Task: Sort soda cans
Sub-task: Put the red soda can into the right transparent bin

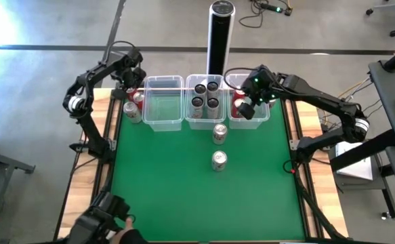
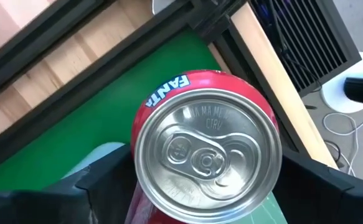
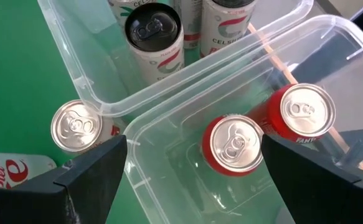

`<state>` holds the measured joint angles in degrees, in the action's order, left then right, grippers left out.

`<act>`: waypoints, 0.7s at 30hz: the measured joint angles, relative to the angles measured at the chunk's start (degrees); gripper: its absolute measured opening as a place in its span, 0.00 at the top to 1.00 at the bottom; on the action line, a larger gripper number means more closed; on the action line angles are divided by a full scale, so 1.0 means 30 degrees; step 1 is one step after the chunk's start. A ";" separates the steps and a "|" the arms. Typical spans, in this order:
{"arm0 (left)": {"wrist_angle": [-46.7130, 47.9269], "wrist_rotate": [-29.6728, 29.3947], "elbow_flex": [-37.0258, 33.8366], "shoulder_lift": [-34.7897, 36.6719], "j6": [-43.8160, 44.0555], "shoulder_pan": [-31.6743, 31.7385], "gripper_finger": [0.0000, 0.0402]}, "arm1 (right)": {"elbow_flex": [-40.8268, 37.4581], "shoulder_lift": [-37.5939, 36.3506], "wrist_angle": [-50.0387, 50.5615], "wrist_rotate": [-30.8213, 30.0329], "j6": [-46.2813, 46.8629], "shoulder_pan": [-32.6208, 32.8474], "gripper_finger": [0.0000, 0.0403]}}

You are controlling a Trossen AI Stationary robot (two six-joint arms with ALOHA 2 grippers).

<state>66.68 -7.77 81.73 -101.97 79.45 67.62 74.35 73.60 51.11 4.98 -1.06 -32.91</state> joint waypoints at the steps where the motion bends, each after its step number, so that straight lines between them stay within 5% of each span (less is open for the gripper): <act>1: -0.0008 -0.0004 0.0000 0.0000 -0.0151 0.0088 0.23 | 0.0000 0.0000 0.0110 -0.0002 0.0000 0.0000 0.09; 21: 0.0038 -0.0075 -0.0173 -0.0022 -0.0427 0.0294 0.19 | -0.0450 0.0000 0.0598 -0.0002 0.0153 -0.0007 0.09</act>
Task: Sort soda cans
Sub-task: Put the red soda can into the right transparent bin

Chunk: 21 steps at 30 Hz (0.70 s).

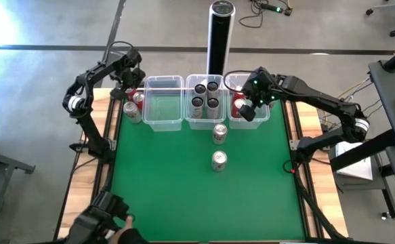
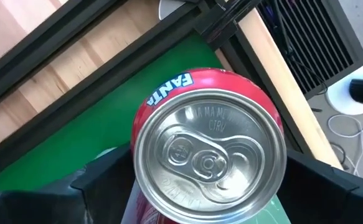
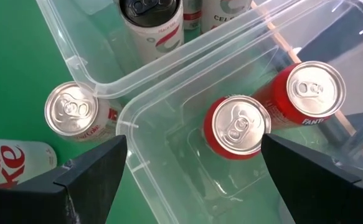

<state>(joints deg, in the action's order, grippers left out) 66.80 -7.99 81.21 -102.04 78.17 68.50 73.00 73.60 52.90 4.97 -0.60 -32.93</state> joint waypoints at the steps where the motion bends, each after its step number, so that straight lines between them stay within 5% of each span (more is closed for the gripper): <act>1: -0.0025 0.0045 0.0003 0.0000 0.0123 0.0061 0.19 | -0.0045 0.0000 -0.0007 0.0000 0.0000 0.0000 0.09; 16: -0.0221 0.0153 0.0106 -0.0015 0.1263 0.0436 0.19 | -0.0358 -0.0015 -0.0356 0.0000 0.0010 -0.0036 0.09; 21: -0.0215 0.0286 0.0095 -0.0015 0.0749 0.0454 0.28 | -0.0358 -0.0015 -0.0486 -0.0007 -0.0062 -0.0044 0.09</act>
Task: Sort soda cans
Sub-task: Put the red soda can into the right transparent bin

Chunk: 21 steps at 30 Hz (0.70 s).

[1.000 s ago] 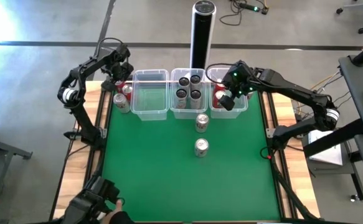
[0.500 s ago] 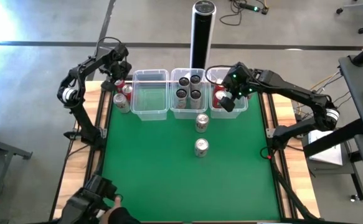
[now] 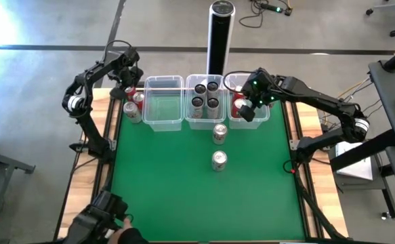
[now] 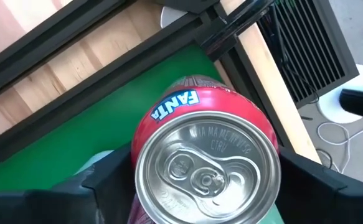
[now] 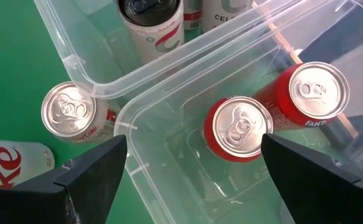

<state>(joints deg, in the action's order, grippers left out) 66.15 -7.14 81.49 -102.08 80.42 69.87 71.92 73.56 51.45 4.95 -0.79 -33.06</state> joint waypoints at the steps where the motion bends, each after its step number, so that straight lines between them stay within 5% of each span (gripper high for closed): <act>1: 0.0007 0.0000 0.0000 0.0000 -0.0123 -0.0029 0.30 | 0.0000 0.0000 0.0012 0.0000 -0.0077 0.0000 0.09; 11: 0.0879 0.0191 0.1326 0.1007 -0.2534 -0.0791 0.30 | 0.0000 -0.0449 -0.0761 -0.0010 -0.0408 -0.0537 0.09; 21: 0.4039 -0.3507 0.6374 0.1464 -0.5147 -0.1739 0.30 | 0.0000 -0.0583 -0.0986 -0.0010 -0.1256 -0.0838 0.09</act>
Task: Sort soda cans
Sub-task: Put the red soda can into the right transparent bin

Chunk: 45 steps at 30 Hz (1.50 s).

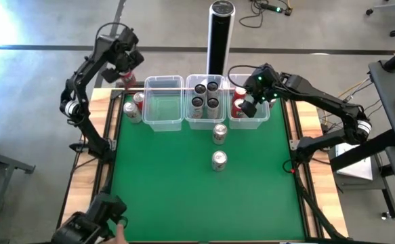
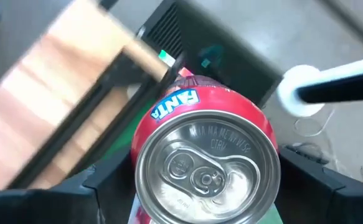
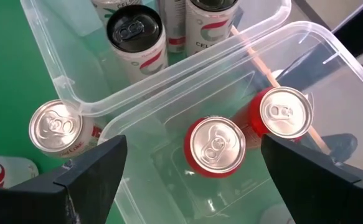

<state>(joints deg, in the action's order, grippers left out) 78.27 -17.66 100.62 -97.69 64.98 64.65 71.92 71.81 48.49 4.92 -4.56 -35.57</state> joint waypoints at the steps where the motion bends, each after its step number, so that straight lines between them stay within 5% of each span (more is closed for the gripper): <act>1: 0.0099 -0.0394 0.0592 0.0000 -0.0276 -0.0197 0.30 | 0.0000 0.0000 0.0000 0.0003 0.0007 0.0000 0.09; 9: 0.1760 -0.2402 0.6529 0.0043 -0.4377 -0.2944 0.30 | -0.0010 -0.0110 0.0149 0.0007 -0.0031 0.0022 0.09; 16: 0.1606 -0.4857 1.1519 0.0230 -0.8280 -0.8847 0.30 | -0.0022 -0.0928 -0.0088 -0.0238 0.1390 0.0488 0.09; 25: 0.0086 -0.7630 0.6860 0.3508 -0.9547 -1.8764 0.30 | 0.0882 -0.2721 -0.0384 -0.3982 0.4868 0.3456 0.09; 32: -0.0347 -0.7462 0.2794 0.3839 -0.8947 -2.5500 0.30 | 0.1157 -0.3827 -0.0001 -0.4375 0.8865 0.6424 0.09; 37: -0.0623 -0.4442 0.0561 0.3025 -0.7969 -2.7313 0.30 | 0.1151 -0.3890 0.0993 -0.5316 1.0261 0.9289 0.09; 45: -0.1116 0.0130 -0.0998 0.0028 -0.8024 -2.7170 0.30 | 0.1151 -0.2416 0.1035 -0.6819 1.0384 1.2437 0.09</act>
<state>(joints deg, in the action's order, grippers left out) 74.92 -17.27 97.62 -97.61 40.90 -16.86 75.37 64.56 51.59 -15.54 26.59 1.74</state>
